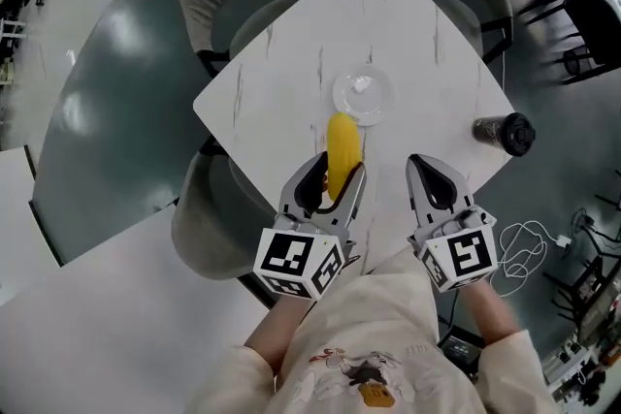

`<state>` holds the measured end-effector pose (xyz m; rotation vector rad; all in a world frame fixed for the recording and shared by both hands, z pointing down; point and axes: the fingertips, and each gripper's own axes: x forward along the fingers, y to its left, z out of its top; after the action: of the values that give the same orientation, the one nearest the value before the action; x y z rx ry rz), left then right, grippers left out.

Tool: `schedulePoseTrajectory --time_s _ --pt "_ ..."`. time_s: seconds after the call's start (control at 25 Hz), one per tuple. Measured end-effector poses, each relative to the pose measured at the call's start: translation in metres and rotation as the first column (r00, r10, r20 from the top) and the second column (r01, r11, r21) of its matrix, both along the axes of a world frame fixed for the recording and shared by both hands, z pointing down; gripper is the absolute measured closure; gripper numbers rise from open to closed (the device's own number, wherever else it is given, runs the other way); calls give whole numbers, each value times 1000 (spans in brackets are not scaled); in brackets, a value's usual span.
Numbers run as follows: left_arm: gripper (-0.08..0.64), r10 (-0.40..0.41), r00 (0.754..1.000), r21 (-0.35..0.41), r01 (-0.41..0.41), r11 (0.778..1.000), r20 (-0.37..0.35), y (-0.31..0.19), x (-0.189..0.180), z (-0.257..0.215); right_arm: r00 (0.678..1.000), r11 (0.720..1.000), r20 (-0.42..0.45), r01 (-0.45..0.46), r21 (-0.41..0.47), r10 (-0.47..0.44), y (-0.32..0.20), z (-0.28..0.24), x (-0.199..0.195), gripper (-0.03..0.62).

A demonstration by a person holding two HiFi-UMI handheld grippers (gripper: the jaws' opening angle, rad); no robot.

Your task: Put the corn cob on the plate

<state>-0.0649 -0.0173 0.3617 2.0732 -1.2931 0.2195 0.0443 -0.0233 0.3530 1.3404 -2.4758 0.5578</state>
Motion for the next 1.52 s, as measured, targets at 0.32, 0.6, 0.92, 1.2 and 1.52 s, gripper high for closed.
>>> schedulePoseTrajectory --time_s 0.32,0.6,0.92,1.2,1.52 --pt "330 11 1000 -35 -10 999 8 -39 16 46 999 999 -30 29 -13 -30 -39 46 1 591" --pt "330 6 1000 -78 -4 997 28 -68 21 90 998 998 -35 54 -40 -55 -66 90 -7 591" --pt "330 -3 998 -108 10 994 66 -90 26 138 997 995 -26 66 -71 -68 -85 139 -7 591" --pt "330 1 995 -165 15 986 96 -105 25 169 998 991 -17 55 -120 -57 -93 166 -5 591" --pt "330 -3 991 -205 30 978 130 -117 32 199 999 988 4 52 -142 -52 -101 187 -1 591"
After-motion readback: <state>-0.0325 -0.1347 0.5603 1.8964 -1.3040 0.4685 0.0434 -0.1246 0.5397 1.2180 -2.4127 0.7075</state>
